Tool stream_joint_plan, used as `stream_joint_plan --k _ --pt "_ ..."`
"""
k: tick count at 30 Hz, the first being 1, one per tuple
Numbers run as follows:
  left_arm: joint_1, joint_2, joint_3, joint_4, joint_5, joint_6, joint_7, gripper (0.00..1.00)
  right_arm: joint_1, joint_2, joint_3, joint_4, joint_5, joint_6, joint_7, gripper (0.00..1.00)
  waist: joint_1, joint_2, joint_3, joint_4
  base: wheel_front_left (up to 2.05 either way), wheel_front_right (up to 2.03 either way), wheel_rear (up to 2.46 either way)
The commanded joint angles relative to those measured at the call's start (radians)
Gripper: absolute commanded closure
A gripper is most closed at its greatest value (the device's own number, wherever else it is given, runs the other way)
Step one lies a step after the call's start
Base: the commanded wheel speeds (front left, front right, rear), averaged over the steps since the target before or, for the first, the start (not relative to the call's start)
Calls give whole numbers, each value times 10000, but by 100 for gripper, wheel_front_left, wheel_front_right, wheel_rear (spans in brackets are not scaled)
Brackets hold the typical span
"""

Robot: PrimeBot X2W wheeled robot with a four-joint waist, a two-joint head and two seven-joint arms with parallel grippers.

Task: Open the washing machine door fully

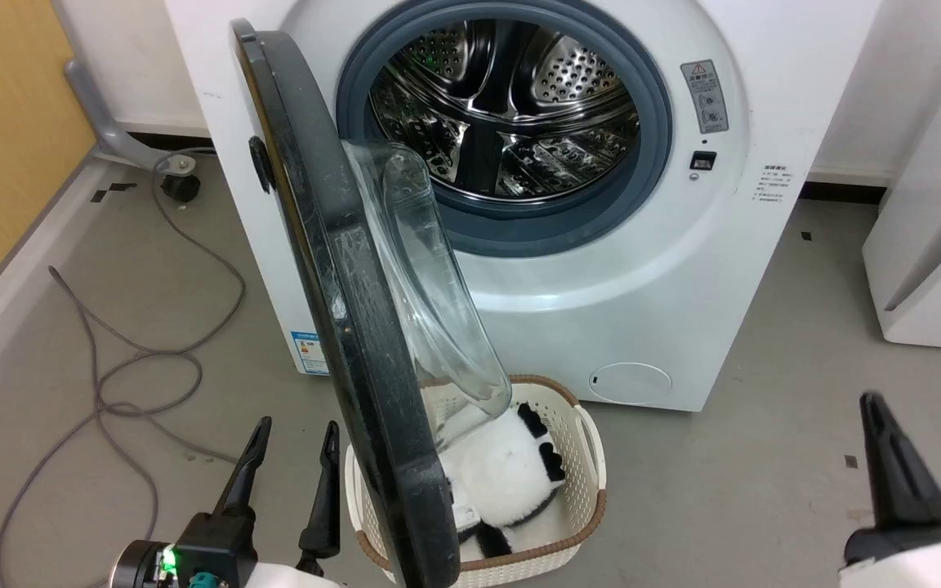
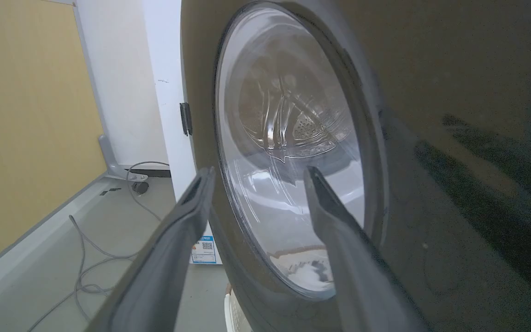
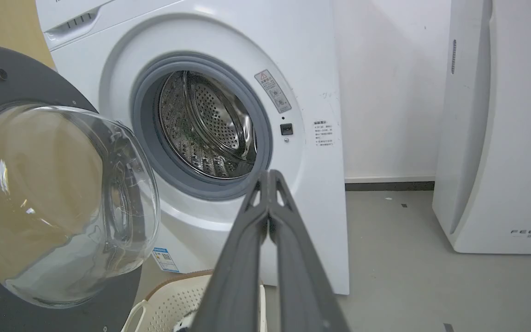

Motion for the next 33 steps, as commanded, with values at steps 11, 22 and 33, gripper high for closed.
stream_joint_plan --k 11,22,33 --pt "242 -7 -15 91 -42 -165 -53 0 895 1226 -115 475 -911 8 9 0 0 0 43 -35 0 0 0" --pt "237 -25 142 -221 -55 -135 -53 0 1047 1338 -212 770 -760 8 -118 0 0 0 43 44 0 0 0" --pt "-345 -36 985 -2652 -467 278 -53 100 1017 1227 -413 837 -375 8 -153 0 0 0 47 97 0 0 0"
